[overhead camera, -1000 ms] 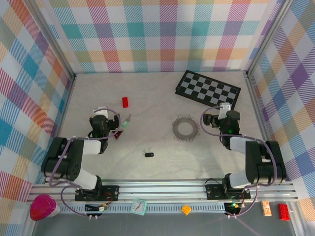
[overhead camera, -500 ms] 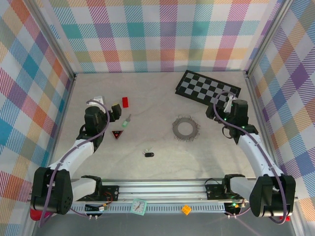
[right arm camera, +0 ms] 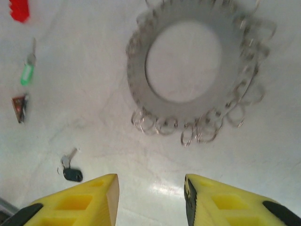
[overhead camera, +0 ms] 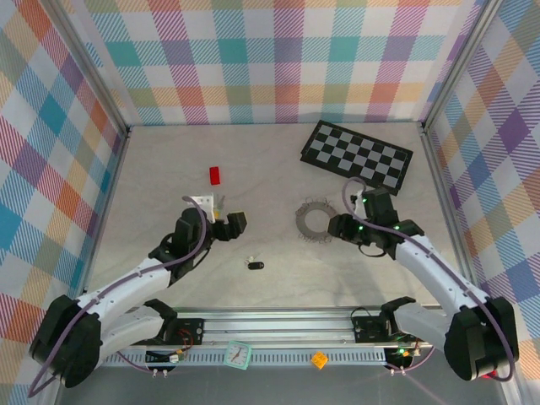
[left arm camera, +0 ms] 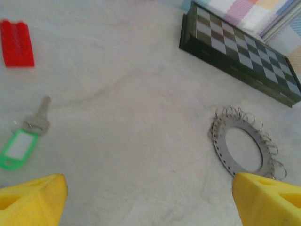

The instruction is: Put the keys on the keyring

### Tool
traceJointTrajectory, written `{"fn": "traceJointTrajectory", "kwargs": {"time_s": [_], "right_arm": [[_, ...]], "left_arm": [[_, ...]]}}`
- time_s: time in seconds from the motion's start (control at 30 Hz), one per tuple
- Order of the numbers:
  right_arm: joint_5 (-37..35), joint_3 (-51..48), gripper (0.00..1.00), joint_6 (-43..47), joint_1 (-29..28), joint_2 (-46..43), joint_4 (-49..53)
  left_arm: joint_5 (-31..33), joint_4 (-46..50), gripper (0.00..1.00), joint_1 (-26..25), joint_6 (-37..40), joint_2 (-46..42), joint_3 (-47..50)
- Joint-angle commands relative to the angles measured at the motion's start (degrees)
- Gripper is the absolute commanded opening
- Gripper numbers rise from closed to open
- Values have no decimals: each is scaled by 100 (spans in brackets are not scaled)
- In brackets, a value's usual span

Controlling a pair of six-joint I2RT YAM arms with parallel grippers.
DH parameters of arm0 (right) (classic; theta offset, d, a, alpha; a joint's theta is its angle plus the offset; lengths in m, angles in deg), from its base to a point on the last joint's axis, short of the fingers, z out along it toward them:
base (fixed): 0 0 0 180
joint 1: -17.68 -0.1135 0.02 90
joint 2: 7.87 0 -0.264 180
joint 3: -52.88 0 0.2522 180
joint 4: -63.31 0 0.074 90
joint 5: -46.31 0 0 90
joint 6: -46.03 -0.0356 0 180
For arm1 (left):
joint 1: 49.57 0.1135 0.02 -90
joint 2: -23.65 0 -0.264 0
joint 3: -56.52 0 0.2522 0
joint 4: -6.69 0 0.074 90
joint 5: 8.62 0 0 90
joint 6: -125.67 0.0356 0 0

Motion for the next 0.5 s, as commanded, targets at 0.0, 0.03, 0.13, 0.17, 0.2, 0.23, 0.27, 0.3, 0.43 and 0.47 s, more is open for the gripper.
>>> {"fn": "traceJointTrajectory", "kwargs": {"time_s": [0.0, 0.03, 0.13, 0.17, 0.2, 0.23, 0.27, 0.3, 0.43, 0.47], "right_arm": [[-137, -201, 39, -659, -400, 308, -300], [-235, -240, 39, -741, -498, 415, -391], [-417, -417, 39, -962, -645, 636, -749], [-443, -521, 38, -1039, -664, 698, -951], [-444, -602, 37, -1093, -664, 756, -1113], [-451, -660, 36, -1143, -673, 833, -1263], [-468, -685, 35, -1172, -682, 909, -1349], [-494, -703, 35, -1207, -690, 997, -1434], [-599, -732, 33, -1235, -699, 1279, -1704], [-625, -722, 32, -1236, -699, 1337, -1743]], "left_arm": [[486, -193, 90, -362, -474, 65, 117], [515, -267, 90, -419, -512, 140, 118], [464, -351, 90, -517, -536, 384, 7], [432, -351, 90, -544, -524, 472, -50], [427, -366, 90, -558, -516, 529, -81], [415, -392, 90, -574, -507, 597, -114], [410, -418, 90, -584, -507, 650, -124], [414, -450, 90, -600, -507, 686, -136], [431, -524, 90, -638, -548, 777, -146], [432, -533, 90, -644, -548, 791, -146]]}}
